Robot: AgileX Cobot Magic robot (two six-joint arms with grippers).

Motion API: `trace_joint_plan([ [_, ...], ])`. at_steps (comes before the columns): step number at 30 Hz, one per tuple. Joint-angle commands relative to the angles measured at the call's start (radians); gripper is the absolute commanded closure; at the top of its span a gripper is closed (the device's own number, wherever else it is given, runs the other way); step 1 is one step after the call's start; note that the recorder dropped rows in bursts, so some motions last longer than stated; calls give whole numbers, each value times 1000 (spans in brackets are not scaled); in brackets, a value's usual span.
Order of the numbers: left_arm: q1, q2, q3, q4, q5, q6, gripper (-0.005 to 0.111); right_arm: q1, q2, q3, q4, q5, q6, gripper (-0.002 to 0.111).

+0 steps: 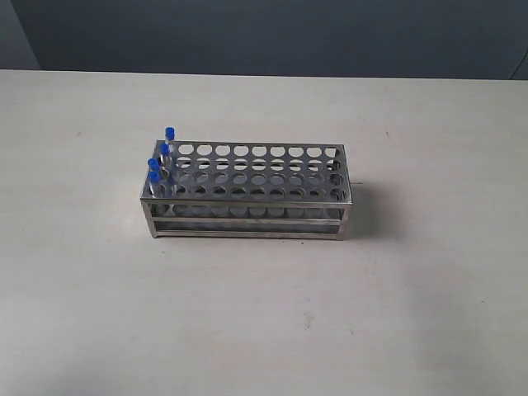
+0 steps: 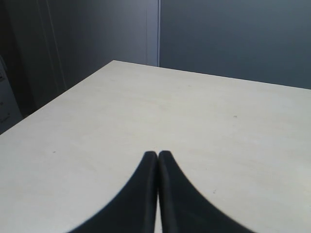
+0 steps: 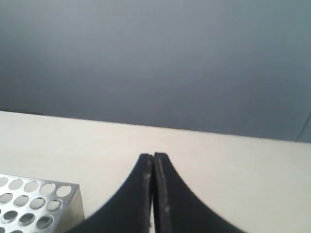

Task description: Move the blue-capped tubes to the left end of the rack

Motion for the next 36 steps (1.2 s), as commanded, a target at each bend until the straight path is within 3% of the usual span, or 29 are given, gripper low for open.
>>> trace_joint_plan([
  [1, 2, -4, -3, 0, 1, -1, 106, -7, -138, 74, 54, 93, 1, 108],
  [13, 2, -4, -3, 0, 1, -1, 106, -7, -237, 110, 51, 93, 1, 108],
  [22, 2, -4, -3, -4, 1, -1, 106, -9, -398, 347, 2, -25, 1, 108],
  [23, 2, -4, -3, -4, 1, -1, 106, -9, -426, 347, 6, 100, 1, 108],
  [26, 2, -4, -3, -4, 1, -1, 106, -7, -447, 347, 32, 243, 1, 108],
  [36, 2, -4, -3, -4, 1, -1, 106, -7, -446, 347, 42, 259, 1, 108],
])
